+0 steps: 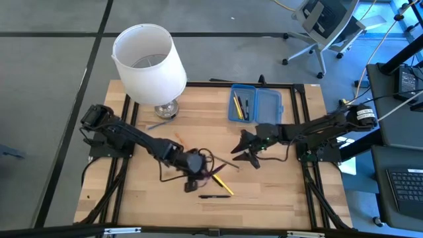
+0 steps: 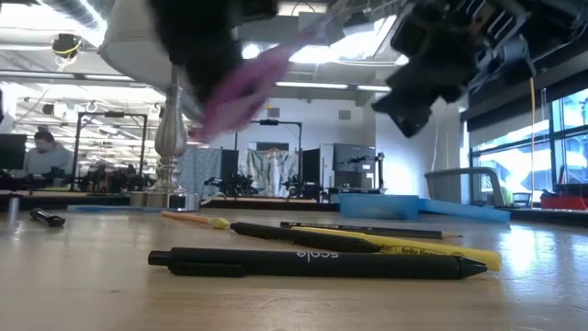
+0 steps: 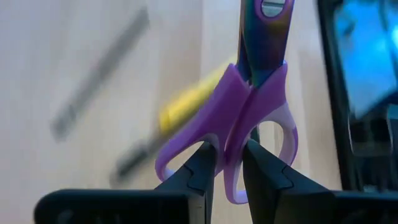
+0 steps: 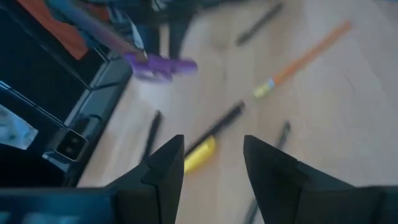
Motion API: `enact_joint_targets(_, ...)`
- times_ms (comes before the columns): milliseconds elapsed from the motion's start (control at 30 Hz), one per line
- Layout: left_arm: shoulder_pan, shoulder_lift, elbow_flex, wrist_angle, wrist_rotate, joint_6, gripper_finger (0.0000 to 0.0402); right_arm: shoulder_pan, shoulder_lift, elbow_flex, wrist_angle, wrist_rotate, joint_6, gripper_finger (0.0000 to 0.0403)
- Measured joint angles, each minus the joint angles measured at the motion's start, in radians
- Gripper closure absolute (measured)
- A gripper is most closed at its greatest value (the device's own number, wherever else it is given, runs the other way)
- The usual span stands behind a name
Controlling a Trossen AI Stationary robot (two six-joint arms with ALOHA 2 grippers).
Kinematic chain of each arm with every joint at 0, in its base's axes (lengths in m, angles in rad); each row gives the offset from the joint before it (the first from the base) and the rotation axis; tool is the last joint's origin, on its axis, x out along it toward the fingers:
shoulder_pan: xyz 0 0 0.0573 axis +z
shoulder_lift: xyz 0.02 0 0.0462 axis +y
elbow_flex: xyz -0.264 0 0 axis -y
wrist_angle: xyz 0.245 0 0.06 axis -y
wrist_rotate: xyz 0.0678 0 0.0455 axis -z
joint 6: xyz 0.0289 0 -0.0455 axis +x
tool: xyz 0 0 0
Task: Pick & place school supplies into a supply box
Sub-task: Put the purple scissors into the blue supply box
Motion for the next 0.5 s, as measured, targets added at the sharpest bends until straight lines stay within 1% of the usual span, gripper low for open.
enact_joint_targets(100, 0.039, 0.000, 0.000, 0.147, -0.046, 0.072, 0.0350, 0.007, -0.015, 0.000, -0.002, 0.000, -0.006, 0.0233)
enact_joint_targets(267, 0.103, 0.000, 0.000, 0.370, -0.059, 0.188, 0.0350, 0.009, -0.020, 0.000, -0.002, 0.000, -0.008, 0.0233)
enact_joint_targets(400, 0.142, 0.000, 0.000, 0.484, 0.001, 0.248, 0.0350, 0.009, -0.020, 0.000, -0.002, 0.000, -0.005, 0.0233)
enact_joint_targets(500, 0.164, 0.000, 0.000, 0.516, 0.081, 0.278, 0.0350, 0.009, -0.026, 0.000, 0.007, 0.000, -0.001, 0.0233)
